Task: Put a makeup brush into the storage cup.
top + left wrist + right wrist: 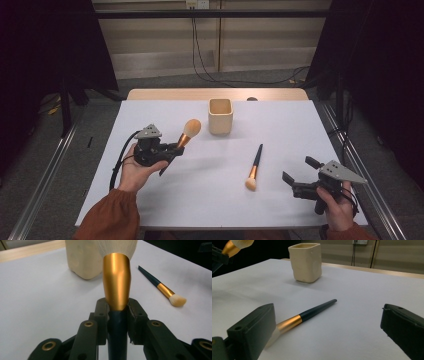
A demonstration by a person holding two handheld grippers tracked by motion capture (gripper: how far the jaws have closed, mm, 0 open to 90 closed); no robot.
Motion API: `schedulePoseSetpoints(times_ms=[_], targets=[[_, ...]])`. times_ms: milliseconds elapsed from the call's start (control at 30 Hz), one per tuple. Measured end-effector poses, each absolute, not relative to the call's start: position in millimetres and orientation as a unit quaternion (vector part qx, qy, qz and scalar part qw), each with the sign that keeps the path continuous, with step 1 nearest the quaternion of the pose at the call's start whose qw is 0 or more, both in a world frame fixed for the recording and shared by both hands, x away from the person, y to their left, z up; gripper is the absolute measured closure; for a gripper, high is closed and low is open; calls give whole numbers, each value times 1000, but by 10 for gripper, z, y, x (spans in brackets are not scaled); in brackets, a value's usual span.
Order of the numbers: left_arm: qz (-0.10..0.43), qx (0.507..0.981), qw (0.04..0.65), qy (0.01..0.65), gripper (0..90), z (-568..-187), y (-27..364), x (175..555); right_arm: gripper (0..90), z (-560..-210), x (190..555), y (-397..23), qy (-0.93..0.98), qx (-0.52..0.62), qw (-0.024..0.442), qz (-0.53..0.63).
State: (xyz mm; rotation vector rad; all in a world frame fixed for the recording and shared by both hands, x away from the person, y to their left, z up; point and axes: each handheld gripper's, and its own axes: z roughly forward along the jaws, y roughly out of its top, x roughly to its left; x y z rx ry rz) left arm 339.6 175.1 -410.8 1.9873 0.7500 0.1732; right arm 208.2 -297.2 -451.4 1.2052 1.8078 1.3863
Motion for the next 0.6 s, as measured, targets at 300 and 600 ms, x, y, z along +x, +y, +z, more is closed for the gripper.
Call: schedulePoseSetpoints(times_ms=[300,600], targets=[[98,795,526,285,728,-4090,1748,3395,0,-4515,2083,-2969,673,450,278,517],[106,778,550,284,728,-4083,1723,3416,0,-4515,2085,-2969,673,451,278,517]])
